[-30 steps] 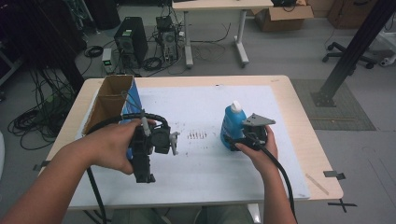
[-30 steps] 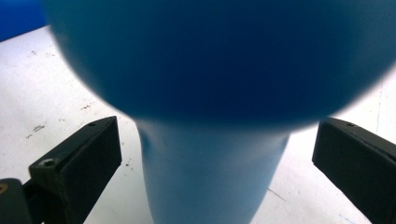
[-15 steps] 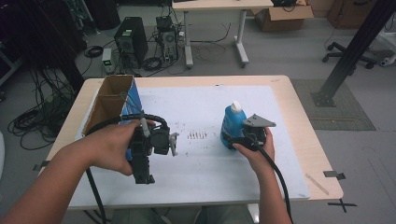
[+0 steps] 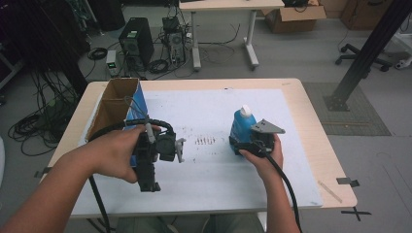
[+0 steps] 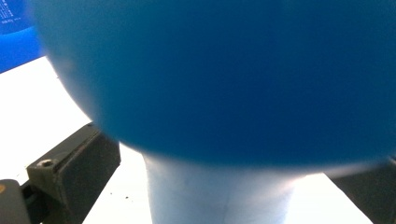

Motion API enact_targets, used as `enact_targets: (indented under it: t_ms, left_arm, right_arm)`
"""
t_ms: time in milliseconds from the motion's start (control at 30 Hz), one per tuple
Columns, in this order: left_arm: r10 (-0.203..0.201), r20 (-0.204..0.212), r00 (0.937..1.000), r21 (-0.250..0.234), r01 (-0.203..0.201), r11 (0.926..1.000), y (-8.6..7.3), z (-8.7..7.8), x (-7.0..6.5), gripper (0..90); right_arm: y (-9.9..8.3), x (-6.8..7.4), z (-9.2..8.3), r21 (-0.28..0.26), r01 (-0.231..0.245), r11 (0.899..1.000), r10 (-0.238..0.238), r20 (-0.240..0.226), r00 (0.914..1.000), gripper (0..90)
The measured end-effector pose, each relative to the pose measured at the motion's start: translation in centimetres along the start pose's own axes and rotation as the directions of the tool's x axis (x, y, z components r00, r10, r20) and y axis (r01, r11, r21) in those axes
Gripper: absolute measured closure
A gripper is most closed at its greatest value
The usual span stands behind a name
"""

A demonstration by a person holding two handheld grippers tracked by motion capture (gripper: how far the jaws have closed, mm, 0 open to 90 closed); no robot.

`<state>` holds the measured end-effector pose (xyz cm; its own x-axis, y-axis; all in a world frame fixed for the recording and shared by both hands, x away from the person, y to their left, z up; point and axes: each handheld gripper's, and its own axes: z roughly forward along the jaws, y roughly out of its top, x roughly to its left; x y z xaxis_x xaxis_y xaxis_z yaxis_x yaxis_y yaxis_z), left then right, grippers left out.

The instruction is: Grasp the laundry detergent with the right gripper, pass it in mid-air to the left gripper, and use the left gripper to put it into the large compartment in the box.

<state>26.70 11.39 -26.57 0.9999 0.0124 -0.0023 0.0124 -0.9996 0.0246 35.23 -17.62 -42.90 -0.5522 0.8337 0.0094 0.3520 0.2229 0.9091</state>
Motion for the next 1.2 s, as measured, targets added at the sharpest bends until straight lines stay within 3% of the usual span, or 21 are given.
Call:
enact_targets:
  t_ms: [533,1000,1200]
  left_arm:
    - [-0.006,0.000,1.0000,0.002,0.006,1.0000,-0.23,0.03,0.07,0.2]
    - [-0.007,0.001,1.0000,0.004,0.007,1.0000,-0.08,0.15,0.10,0.2]
    - [-0.008,0.002,1.0000,0.005,0.008,1.0000,-0.07,0.16,0.12,0.2]
  right_arm:
    - [-0.02,0.27,-0.12,-0.018,0.009,1.000,-0.009,0.000,1.0000,18.2]
    - [-0.17,0.35,-0.07,-0.013,0.009,1.000,-0.009,-0.007,0.9999,24.8]
    - [-0.22,0.50,-0.09,-0.025,0.022,0.999,-0.022,0.001,0.9998,35.0]
